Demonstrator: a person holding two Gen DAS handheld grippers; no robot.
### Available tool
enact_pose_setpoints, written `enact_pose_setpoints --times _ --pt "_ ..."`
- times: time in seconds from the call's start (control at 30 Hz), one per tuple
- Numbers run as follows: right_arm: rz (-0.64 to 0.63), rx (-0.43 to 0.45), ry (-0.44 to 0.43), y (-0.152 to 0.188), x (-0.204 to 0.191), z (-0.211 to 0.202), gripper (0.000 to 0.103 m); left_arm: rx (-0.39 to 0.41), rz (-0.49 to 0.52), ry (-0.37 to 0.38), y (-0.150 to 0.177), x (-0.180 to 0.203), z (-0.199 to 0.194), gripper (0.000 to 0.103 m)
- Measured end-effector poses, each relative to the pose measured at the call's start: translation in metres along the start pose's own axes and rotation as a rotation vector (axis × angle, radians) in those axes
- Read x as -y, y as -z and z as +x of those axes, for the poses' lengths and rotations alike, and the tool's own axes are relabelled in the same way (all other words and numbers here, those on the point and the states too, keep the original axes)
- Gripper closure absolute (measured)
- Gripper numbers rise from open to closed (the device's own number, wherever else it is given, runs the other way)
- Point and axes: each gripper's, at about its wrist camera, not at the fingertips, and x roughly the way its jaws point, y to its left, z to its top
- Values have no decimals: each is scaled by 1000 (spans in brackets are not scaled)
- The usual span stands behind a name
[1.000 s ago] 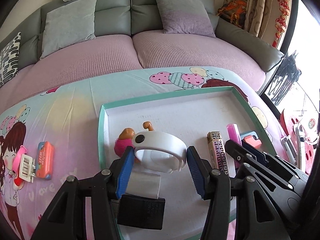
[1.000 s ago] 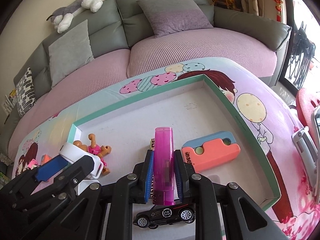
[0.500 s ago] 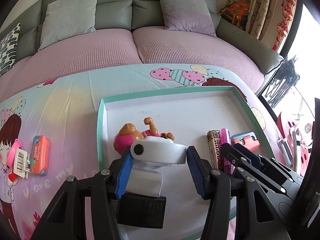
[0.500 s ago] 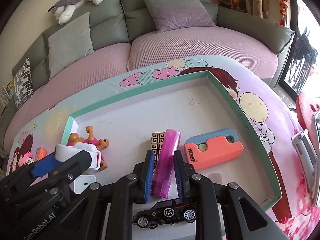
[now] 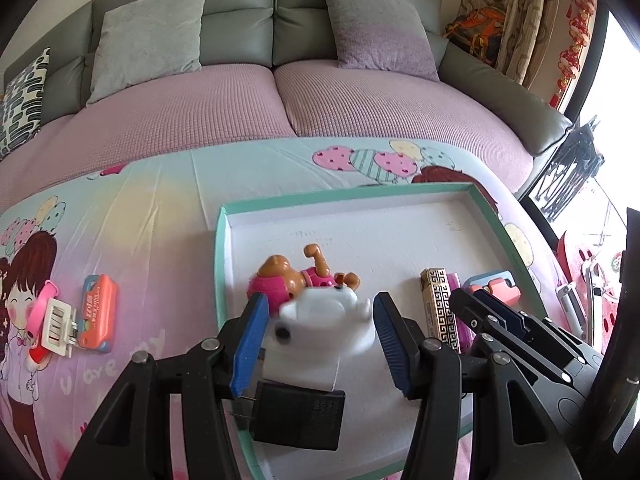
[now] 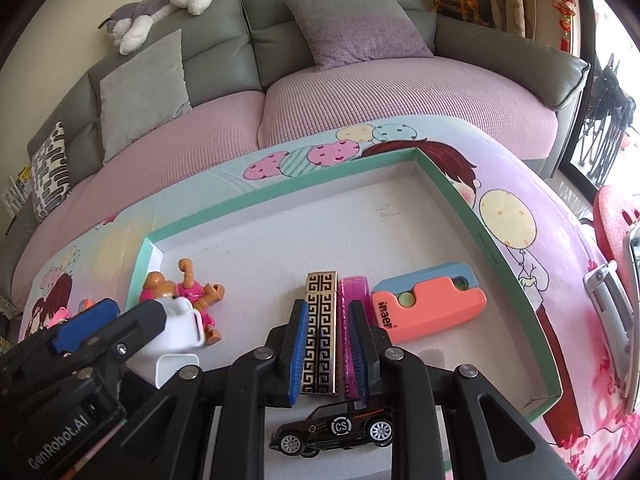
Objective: Organize rigid objects
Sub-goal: 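Carry the white band and pink stick into the green tray and release both, then move both tools back toward the pink watch and orange toy on the bed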
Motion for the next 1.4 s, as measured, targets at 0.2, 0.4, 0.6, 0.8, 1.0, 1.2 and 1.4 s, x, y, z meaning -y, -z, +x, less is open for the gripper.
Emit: enact_pose_setpoints --times 0.2,0.4,0.6,0.8,1.0,1.2,1.4 --pt "-7 1 -2 0 -3 0 81 39 -39 -25 -5 -16 -13 47" --pt "-12 3 -2 -1 -5 1 81 32 -150 -120 -3 -53 -11 43" --pt "-31 7 -6 0 -13 0 79 7 -215 -236 3 -79 -3 41" --pt "-53 22 -7 0 -22 -1 45 -26 -306 -278 10 -99 4 19" --pt "-58 34 -12 0 -28 -2 33 -49 -352 -313 17 -112 7 17" --pt "-66 51 -34 1 -38 -4 11 -43 -369 -337 20 -120 6 16" --pt "-93 62 -49 3 -49 -4 2 -49 -405 -349 25 -133 2 15"
